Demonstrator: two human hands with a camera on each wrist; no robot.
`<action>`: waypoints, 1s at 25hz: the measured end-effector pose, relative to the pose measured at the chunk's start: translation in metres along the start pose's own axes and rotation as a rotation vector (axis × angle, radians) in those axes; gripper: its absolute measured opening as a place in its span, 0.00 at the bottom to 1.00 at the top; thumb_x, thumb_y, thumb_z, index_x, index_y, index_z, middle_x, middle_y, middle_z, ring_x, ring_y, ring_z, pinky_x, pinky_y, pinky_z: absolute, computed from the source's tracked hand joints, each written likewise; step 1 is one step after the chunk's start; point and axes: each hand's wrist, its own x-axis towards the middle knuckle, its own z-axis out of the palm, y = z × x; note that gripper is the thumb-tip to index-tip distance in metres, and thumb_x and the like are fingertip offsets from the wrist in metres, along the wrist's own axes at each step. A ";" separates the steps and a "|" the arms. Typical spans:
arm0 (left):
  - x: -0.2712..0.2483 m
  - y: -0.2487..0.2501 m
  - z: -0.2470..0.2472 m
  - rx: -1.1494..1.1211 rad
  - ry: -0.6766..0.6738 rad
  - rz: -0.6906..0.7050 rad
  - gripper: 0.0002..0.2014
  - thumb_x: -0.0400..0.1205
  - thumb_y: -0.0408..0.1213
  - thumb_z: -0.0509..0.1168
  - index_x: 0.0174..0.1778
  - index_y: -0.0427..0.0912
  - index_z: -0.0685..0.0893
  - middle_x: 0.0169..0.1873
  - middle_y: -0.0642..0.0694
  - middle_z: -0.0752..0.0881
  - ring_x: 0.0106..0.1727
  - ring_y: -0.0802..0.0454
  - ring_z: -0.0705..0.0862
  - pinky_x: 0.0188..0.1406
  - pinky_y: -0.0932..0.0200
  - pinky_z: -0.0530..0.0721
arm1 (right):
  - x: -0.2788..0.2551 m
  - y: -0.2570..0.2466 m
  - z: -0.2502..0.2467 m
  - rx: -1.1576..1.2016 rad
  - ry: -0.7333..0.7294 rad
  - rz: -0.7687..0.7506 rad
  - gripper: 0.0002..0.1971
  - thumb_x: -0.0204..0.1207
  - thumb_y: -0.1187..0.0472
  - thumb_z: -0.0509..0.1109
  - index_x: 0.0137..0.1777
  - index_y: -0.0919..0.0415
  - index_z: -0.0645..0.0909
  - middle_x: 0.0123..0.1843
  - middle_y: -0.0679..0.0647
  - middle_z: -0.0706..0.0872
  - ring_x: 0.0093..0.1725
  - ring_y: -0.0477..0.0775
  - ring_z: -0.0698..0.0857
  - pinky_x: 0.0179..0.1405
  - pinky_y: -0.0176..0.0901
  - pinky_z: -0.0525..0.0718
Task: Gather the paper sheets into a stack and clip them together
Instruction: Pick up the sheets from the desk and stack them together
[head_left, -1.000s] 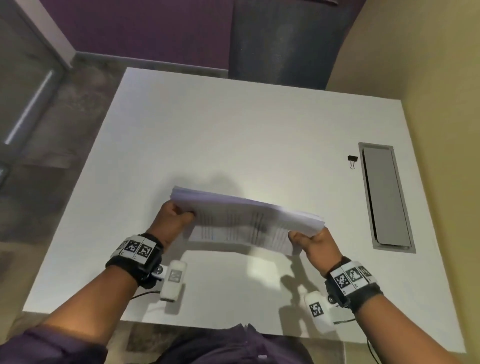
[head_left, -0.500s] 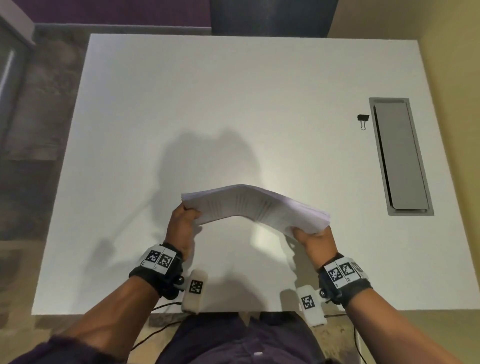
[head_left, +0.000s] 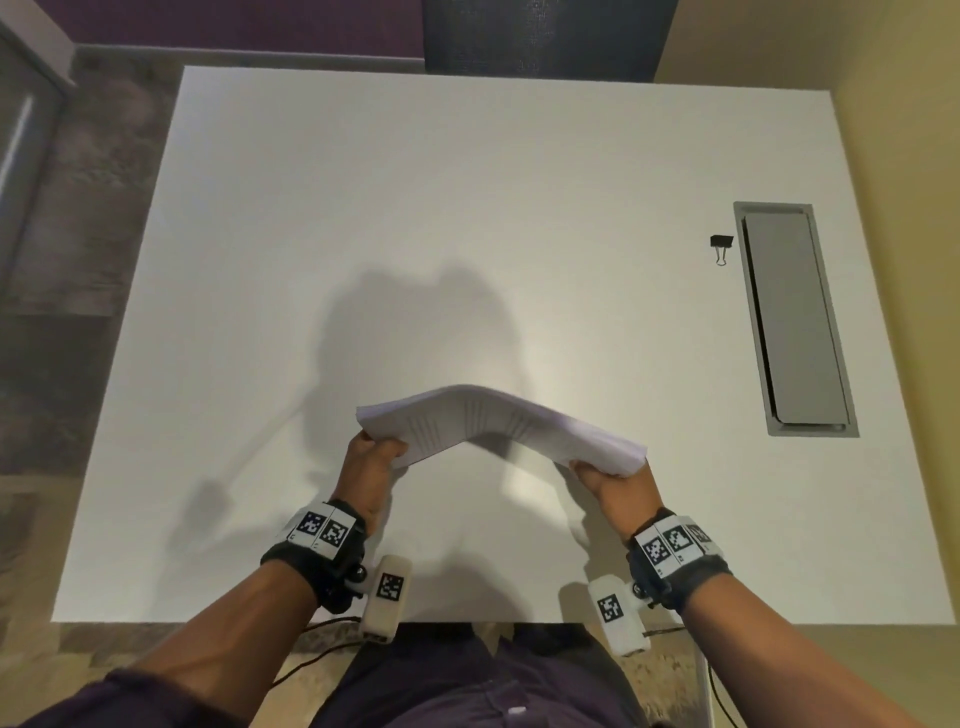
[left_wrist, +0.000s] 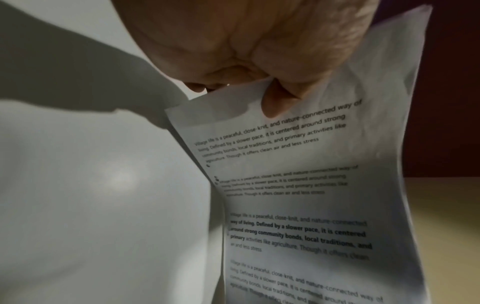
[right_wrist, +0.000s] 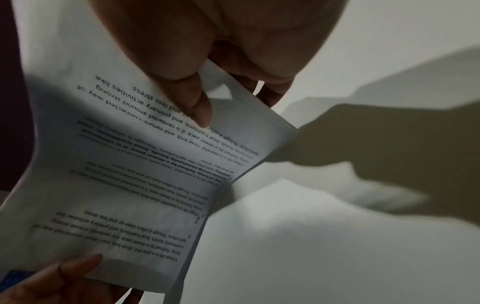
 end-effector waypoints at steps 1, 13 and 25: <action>0.001 -0.002 0.000 0.008 -0.013 0.002 0.20 0.69 0.32 0.66 0.57 0.34 0.82 0.40 0.42 0.82 0.43 0.44 0.79 0.39 0.54 0.77 | 0.000 0.002 -0.001 0.038 0.003 0.000 0.18 0.73 0.78 0.72 0.36 0.51 0.86 0.33 0.45 0.87 0.31 0.42 0.83 0.31 0.31 0.81; -0.005 -0.015 -0.012 0.487 0.005 0.267 0.12 0.85 0.29 0.64 0.65 0.37 0.82 0.52 0.43 0.88 0.54 0.44 0.85 0.46 0.60 0.79 | 0.001 0.023 -0.008 -0.117 -0.025 0.007 0.06 0.79 0.69 0.72 0.45 0.56 0.84 0.36 0.50 0.86 0.33 0.41 0.83 0.32 0.25 0.79; -0.019 -0.031 0.025 0.395 0.114 0.221 0.11 0.88 0.33 0.62 0.63 0.33 0.83 0.47 0.40 0.86 0.51 0.40 0.85 0.50 0.59 0.76 | 0.001 0.041 -0.004 -0.055 0.017 0.039 0.05 0.80 0.66 0.70 0.42 0.63 0.84 0.32 0.55 0.84 0.29 0.49 0.80 0.30 0.42 0.79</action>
